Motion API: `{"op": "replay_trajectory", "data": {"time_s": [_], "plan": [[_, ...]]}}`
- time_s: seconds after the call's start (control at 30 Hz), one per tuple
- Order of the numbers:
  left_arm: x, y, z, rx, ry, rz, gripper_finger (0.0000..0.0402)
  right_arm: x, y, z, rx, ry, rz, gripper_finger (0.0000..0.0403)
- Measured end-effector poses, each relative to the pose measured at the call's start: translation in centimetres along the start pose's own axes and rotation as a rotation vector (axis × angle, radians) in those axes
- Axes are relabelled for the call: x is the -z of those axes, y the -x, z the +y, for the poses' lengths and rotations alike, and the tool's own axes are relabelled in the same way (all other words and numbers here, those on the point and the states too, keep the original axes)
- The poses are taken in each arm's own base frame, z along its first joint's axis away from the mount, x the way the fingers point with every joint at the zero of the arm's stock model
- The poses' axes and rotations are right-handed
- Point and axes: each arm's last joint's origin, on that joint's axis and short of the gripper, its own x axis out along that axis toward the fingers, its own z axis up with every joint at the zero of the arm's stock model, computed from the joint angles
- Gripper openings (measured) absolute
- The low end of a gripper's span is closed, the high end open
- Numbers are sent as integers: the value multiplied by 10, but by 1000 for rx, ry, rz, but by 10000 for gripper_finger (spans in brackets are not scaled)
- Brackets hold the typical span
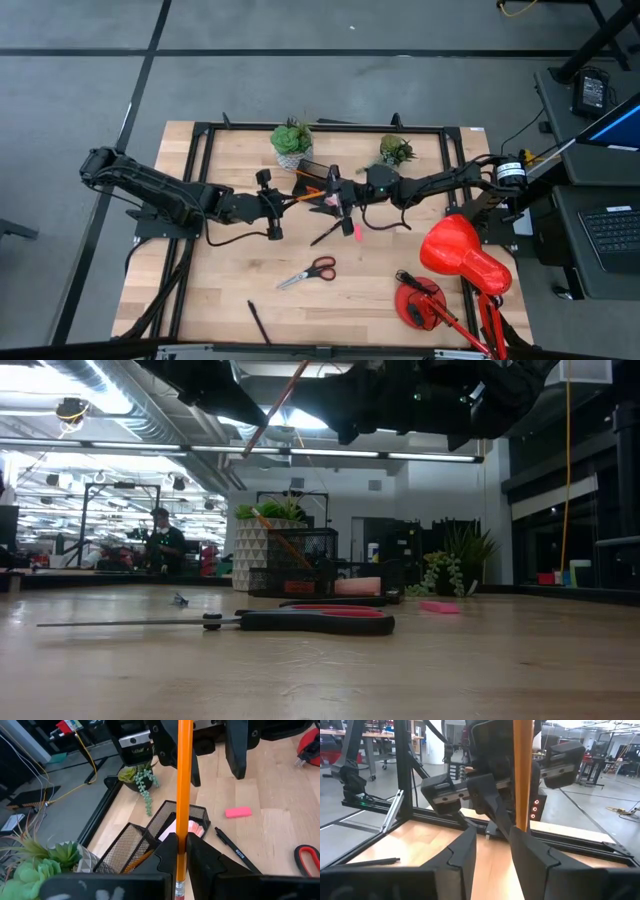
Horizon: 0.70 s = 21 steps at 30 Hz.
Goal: Pick and place office supplies into organizer
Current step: Put the orange pencil into the black desk organizer
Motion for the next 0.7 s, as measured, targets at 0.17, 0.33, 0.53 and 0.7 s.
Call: {"op": "replay_trajectory", "data": {"time_s": [0.17,0.33,0.53,0.7], "plan": [[0,0,0,9,0,0,26,0,0,-3,75,33,3,122],[0,0,-1,29,1,-1,26,-5,0,-4,84,46,-43,122],[0,0,-1,29,1,-1,26,-8,1,-4,83,53,-76,122],[0,0,-1,29,1,-1,26,-11,1,-4,73,61,-107,122]]}}
